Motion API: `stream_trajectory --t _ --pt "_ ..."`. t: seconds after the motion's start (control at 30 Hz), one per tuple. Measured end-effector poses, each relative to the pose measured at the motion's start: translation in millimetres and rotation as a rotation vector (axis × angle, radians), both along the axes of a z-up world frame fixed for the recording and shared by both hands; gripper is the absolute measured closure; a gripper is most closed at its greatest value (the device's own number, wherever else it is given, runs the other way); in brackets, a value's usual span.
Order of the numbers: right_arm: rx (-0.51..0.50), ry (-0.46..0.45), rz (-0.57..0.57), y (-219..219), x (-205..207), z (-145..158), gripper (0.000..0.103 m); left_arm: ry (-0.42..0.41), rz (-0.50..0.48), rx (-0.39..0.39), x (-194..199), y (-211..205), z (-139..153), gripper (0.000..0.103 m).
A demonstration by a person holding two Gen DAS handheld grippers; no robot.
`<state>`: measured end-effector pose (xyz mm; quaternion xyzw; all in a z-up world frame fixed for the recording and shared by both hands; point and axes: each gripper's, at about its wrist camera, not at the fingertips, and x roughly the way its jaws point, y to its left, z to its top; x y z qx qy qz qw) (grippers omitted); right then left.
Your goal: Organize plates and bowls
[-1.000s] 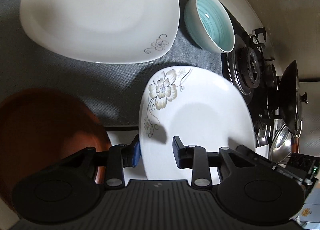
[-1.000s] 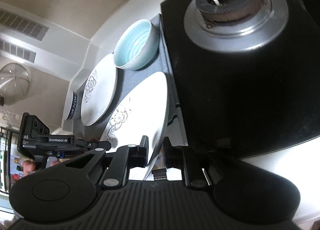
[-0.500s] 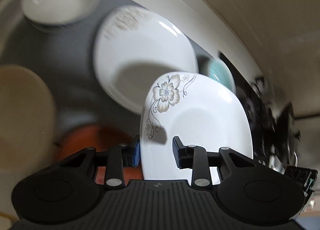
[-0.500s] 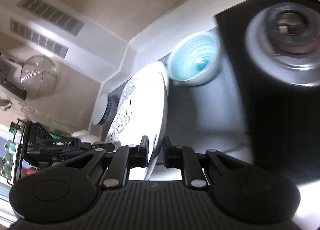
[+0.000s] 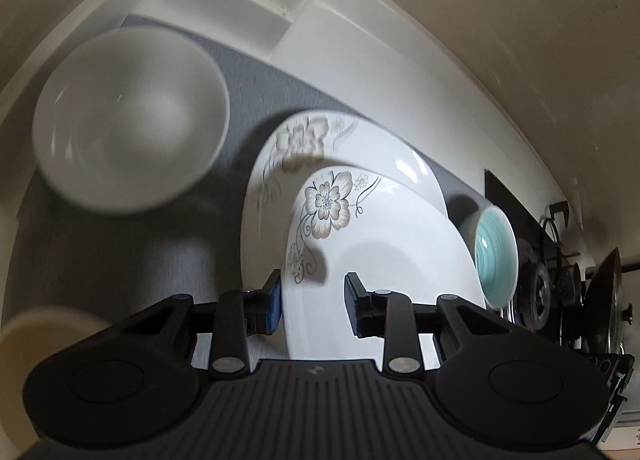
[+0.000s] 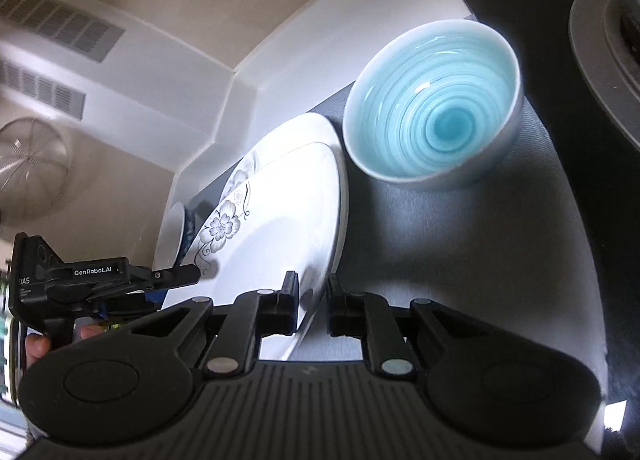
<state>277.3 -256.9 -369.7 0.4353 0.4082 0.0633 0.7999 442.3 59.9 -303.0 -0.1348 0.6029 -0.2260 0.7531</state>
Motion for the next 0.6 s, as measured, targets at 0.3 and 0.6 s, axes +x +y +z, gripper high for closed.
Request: stream_trajectory --t 0.3,0.6 --pt "0.022 0.013 -0.042 11 25 -7 0.088 0.013 0.035 0.022 24 2 -15 0.071" --pt "0.056 0.003 -0.120 5 23 -11 0.089 0.036 0.025 0.002 34 -3 -24 0.071"
